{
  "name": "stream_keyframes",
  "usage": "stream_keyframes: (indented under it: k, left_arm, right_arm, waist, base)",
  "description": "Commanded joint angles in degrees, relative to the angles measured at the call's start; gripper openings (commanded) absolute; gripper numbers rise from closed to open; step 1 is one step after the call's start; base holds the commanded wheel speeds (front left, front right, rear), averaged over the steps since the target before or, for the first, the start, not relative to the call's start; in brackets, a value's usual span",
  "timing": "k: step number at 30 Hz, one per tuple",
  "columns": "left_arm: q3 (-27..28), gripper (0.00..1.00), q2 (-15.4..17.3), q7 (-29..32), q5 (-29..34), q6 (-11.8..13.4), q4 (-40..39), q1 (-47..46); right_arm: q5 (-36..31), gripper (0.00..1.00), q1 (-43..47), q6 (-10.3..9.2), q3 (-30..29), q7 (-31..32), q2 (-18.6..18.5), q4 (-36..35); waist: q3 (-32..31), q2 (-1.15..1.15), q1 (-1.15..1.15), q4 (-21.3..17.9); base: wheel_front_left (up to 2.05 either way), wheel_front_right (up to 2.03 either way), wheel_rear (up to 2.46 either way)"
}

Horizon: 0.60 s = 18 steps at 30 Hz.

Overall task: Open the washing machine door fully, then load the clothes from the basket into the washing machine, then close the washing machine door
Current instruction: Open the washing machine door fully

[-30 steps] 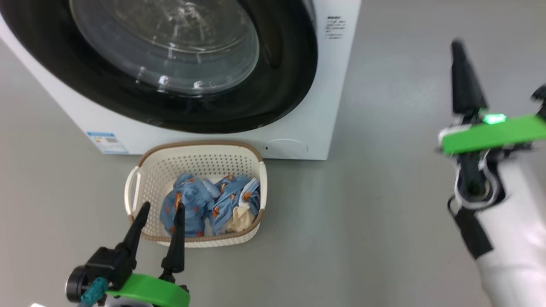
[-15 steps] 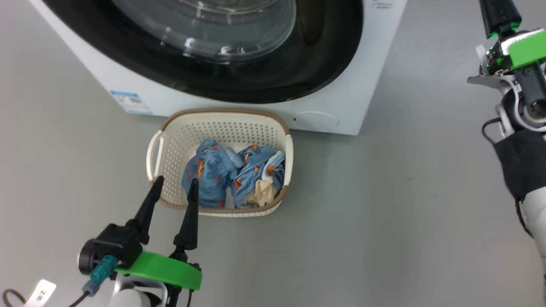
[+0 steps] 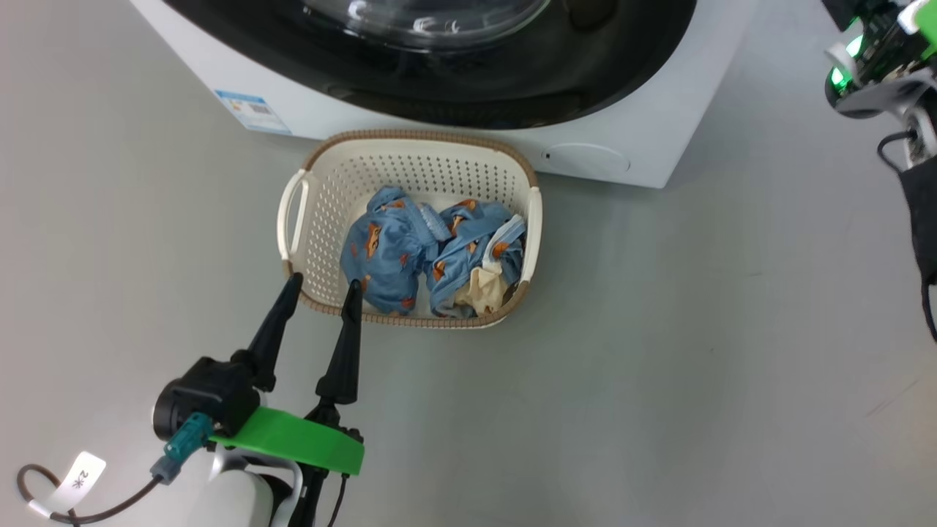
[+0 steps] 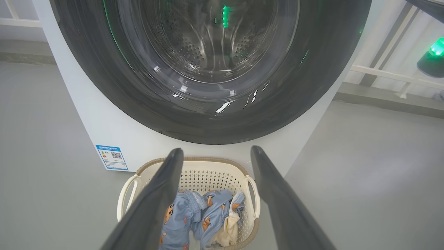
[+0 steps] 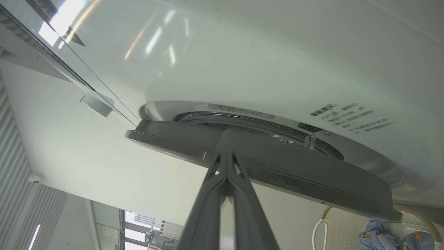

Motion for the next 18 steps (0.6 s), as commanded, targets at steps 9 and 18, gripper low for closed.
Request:
stream_keyframes:
  k: [9,18]
  left_arm:
    - [0.0,1.0,0.8,-0.4,-1.2,-0.1,-1.8,-3.7]
    - [-0.8,1.0,0.8,-0.4,-2.2,-0.1,-2.7,-5.1]
  right_arm:
    - [-0.8,0.0,-6.9,0.1,0.1,5.5,0.6,5.5]
    - [-2.7,0.0,-11.4,0.1,0.2,6.9,1.4,8.8]
  waist:
    - [4.1,0.0,0.0,1.9]
    - [6.7,0.0,0.0,3.4]
  base:
    - [0.0,0.0,0.0]
    - [0.0,0.0,0.0]
